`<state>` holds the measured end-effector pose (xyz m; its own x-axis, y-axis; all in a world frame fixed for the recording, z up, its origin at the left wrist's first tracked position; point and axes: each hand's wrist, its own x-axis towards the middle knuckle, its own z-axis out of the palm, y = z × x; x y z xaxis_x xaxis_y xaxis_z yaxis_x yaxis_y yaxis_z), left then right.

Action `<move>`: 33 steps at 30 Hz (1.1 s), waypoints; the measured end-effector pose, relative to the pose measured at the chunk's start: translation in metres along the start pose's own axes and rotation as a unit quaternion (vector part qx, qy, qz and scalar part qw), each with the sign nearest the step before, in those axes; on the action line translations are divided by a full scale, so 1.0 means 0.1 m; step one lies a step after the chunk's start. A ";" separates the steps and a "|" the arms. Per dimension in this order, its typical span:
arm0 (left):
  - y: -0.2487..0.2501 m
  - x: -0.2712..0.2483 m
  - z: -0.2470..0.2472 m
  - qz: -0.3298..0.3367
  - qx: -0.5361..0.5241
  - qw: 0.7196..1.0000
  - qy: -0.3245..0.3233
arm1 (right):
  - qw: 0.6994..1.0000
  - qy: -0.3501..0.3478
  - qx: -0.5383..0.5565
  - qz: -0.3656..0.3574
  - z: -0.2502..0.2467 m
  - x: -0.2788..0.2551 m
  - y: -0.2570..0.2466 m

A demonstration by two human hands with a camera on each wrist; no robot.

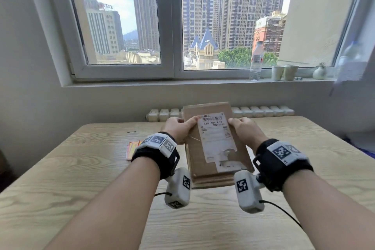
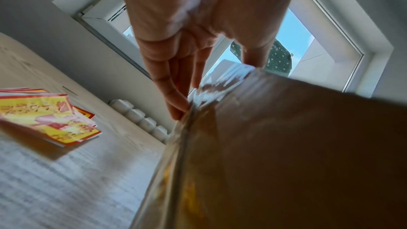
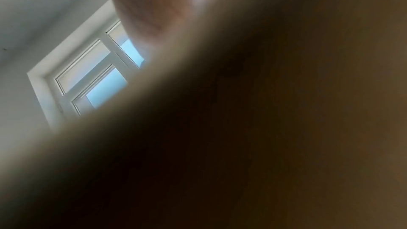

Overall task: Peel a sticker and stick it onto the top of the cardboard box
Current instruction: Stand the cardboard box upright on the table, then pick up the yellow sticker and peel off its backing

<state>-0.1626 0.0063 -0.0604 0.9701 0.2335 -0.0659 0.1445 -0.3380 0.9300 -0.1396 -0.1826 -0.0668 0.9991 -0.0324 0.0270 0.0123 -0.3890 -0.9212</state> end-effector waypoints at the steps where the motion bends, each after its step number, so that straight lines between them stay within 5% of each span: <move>1: -0.05 0.01 0.02 -0.020 0.004 1.000 -0.012 | 1.000 -0.008 -0.026 0.008 0.04 0.02 0.05; 12: -0.45 0.23 0.10 -0.147 0.036 0.982 -0.115 | 0.976 -0.072 -0.200 0.045 0.36 0.21 0.42; 19: -0.66 0.28 0.00 -0.153 0.077 0.975 -0.139 | 0.954 -0.115 -0.269 0.068 0.39 0.13 0.35; 26: -0.77 0.49 -0.64 -0.122 0.075 0.989 -0.026 | 0.930 -0.098 -0.349 -0.055 0.53 0.06 -0.35; 30: -1.03 0.73 -0.96 -0.119 0.164 0.977 0.062 | 0.895 -0.164 -0.401 -0.107 0.83 0.14 -0.63; 33: -1.15 0.88 -0.99 -0.125 0.200 0.970 0.065 | 0.869 -0.231 -0.426 -0.101 1.08 0.20 -0.63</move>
<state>-0.1135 0.1565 -0.1373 0.8663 0.4577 -0.2000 0.4605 -0.5768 0.6747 -0.1161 -0.0595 -0.0498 0.8922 0.4118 -0.1857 0.3512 -0.8908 -0.2882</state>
